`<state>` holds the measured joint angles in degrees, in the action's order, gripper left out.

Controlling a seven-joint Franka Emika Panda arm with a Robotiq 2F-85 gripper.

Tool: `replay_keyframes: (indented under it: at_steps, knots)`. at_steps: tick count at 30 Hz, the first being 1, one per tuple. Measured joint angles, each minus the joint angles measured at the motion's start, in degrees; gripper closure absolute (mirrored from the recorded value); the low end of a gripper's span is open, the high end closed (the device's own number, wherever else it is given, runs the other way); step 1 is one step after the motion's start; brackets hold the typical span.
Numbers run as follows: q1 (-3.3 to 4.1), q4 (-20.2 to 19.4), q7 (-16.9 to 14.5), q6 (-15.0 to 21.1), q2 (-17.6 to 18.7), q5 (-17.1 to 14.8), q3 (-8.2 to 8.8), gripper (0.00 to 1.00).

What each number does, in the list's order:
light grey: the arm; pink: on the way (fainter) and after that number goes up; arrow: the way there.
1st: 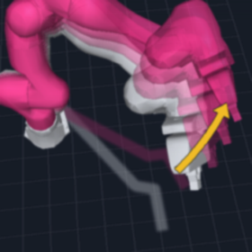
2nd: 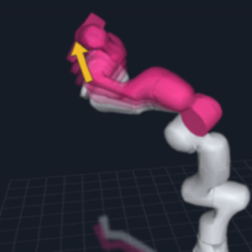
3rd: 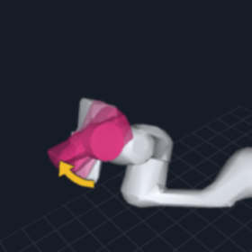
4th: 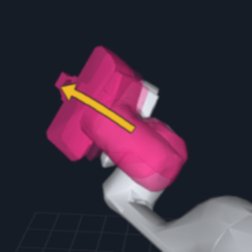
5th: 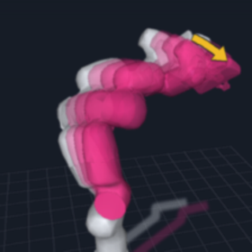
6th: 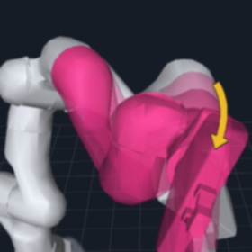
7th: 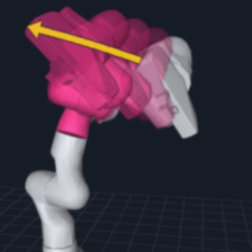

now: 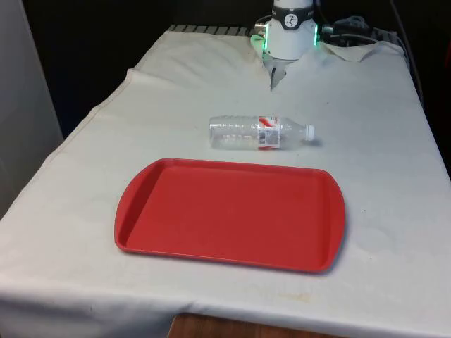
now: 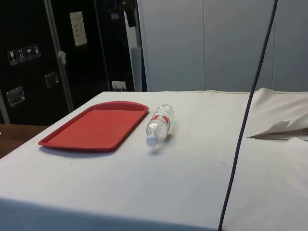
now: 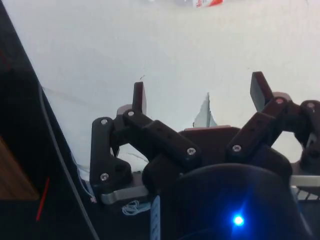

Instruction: Place the bottle upright on the tray.

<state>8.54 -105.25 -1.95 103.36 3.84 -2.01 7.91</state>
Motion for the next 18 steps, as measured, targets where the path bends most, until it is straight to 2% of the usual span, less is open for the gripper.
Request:
replay_keyframes:
  at_steps: [5, 12, 18]
  knots:
    - [0.00, -1.0, 1.3, 0.7, -0.5, 0.4, -1.38, 0.00]
    - [0.00, -5.5, 3.0, 5.2, -2.8, 1.5, -3.15, 0.00]
    - [0.00, -7.6, 3.7, 7.6, -3.7, 1.8, -3.84, 0.00]
